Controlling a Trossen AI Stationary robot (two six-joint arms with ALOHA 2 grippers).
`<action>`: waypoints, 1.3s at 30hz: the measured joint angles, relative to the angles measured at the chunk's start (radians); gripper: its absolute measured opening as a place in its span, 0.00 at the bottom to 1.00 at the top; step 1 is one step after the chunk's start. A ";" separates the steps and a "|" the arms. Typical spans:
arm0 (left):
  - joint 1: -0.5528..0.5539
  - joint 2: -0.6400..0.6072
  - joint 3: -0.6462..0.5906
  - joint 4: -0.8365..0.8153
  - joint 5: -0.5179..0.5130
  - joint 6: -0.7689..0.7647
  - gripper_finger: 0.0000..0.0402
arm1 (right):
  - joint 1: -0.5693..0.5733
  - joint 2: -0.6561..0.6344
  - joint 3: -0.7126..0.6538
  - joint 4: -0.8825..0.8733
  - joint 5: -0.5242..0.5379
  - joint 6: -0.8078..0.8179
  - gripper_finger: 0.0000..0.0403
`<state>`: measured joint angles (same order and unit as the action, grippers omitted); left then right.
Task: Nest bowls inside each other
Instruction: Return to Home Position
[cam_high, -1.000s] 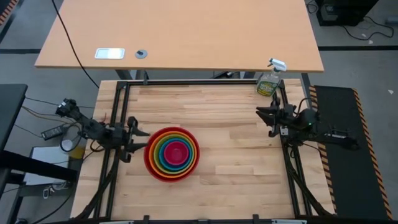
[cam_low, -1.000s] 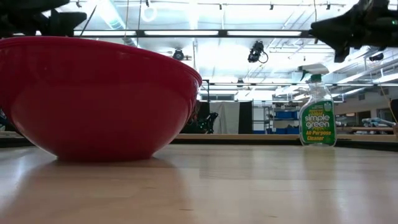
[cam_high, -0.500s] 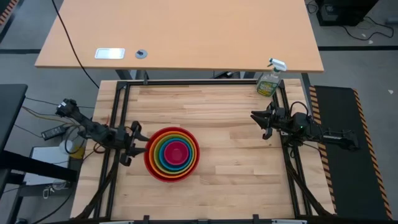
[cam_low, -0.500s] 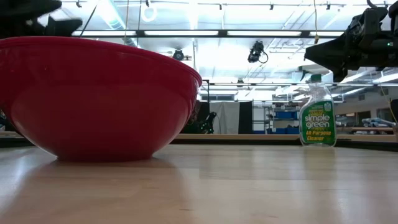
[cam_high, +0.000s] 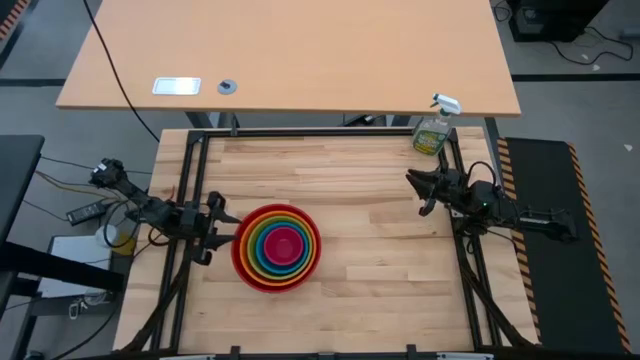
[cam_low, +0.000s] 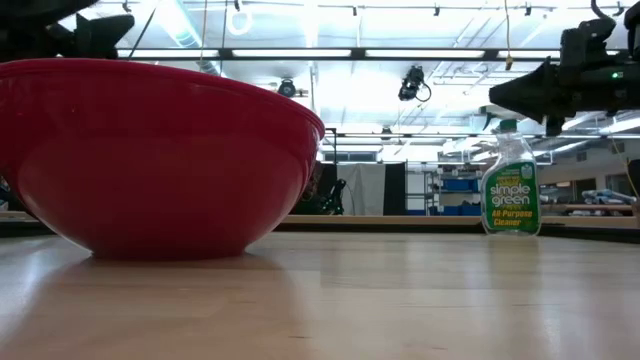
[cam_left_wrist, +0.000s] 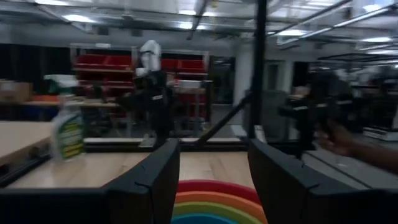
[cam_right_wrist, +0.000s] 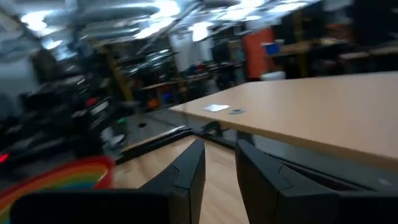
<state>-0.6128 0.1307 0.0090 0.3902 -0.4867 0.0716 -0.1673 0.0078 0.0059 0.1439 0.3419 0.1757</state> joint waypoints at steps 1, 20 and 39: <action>0.000 0.000 0.000 -0.001 -0.025 0.002 0.48 | 0.000 0.000 0.000 0.000 0.032 0.021 0.24; 0.001 0.000 0.000 -0.060 -0.078 0.064 0.48 | 0.000 0.000 0.000 0.136 0.319 -0.058 0.24; 0.001 0.000 0.000 -0.058 -0.080 -0.083 0.48 | 0.000 0.000 0.000 0.139 0.315 -0.056 0.24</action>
<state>-0.6117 0.1307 0.0086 0.3325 -0.5671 -0.0114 -0.1673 0.0082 0.0063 0.2832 0.6571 0.1200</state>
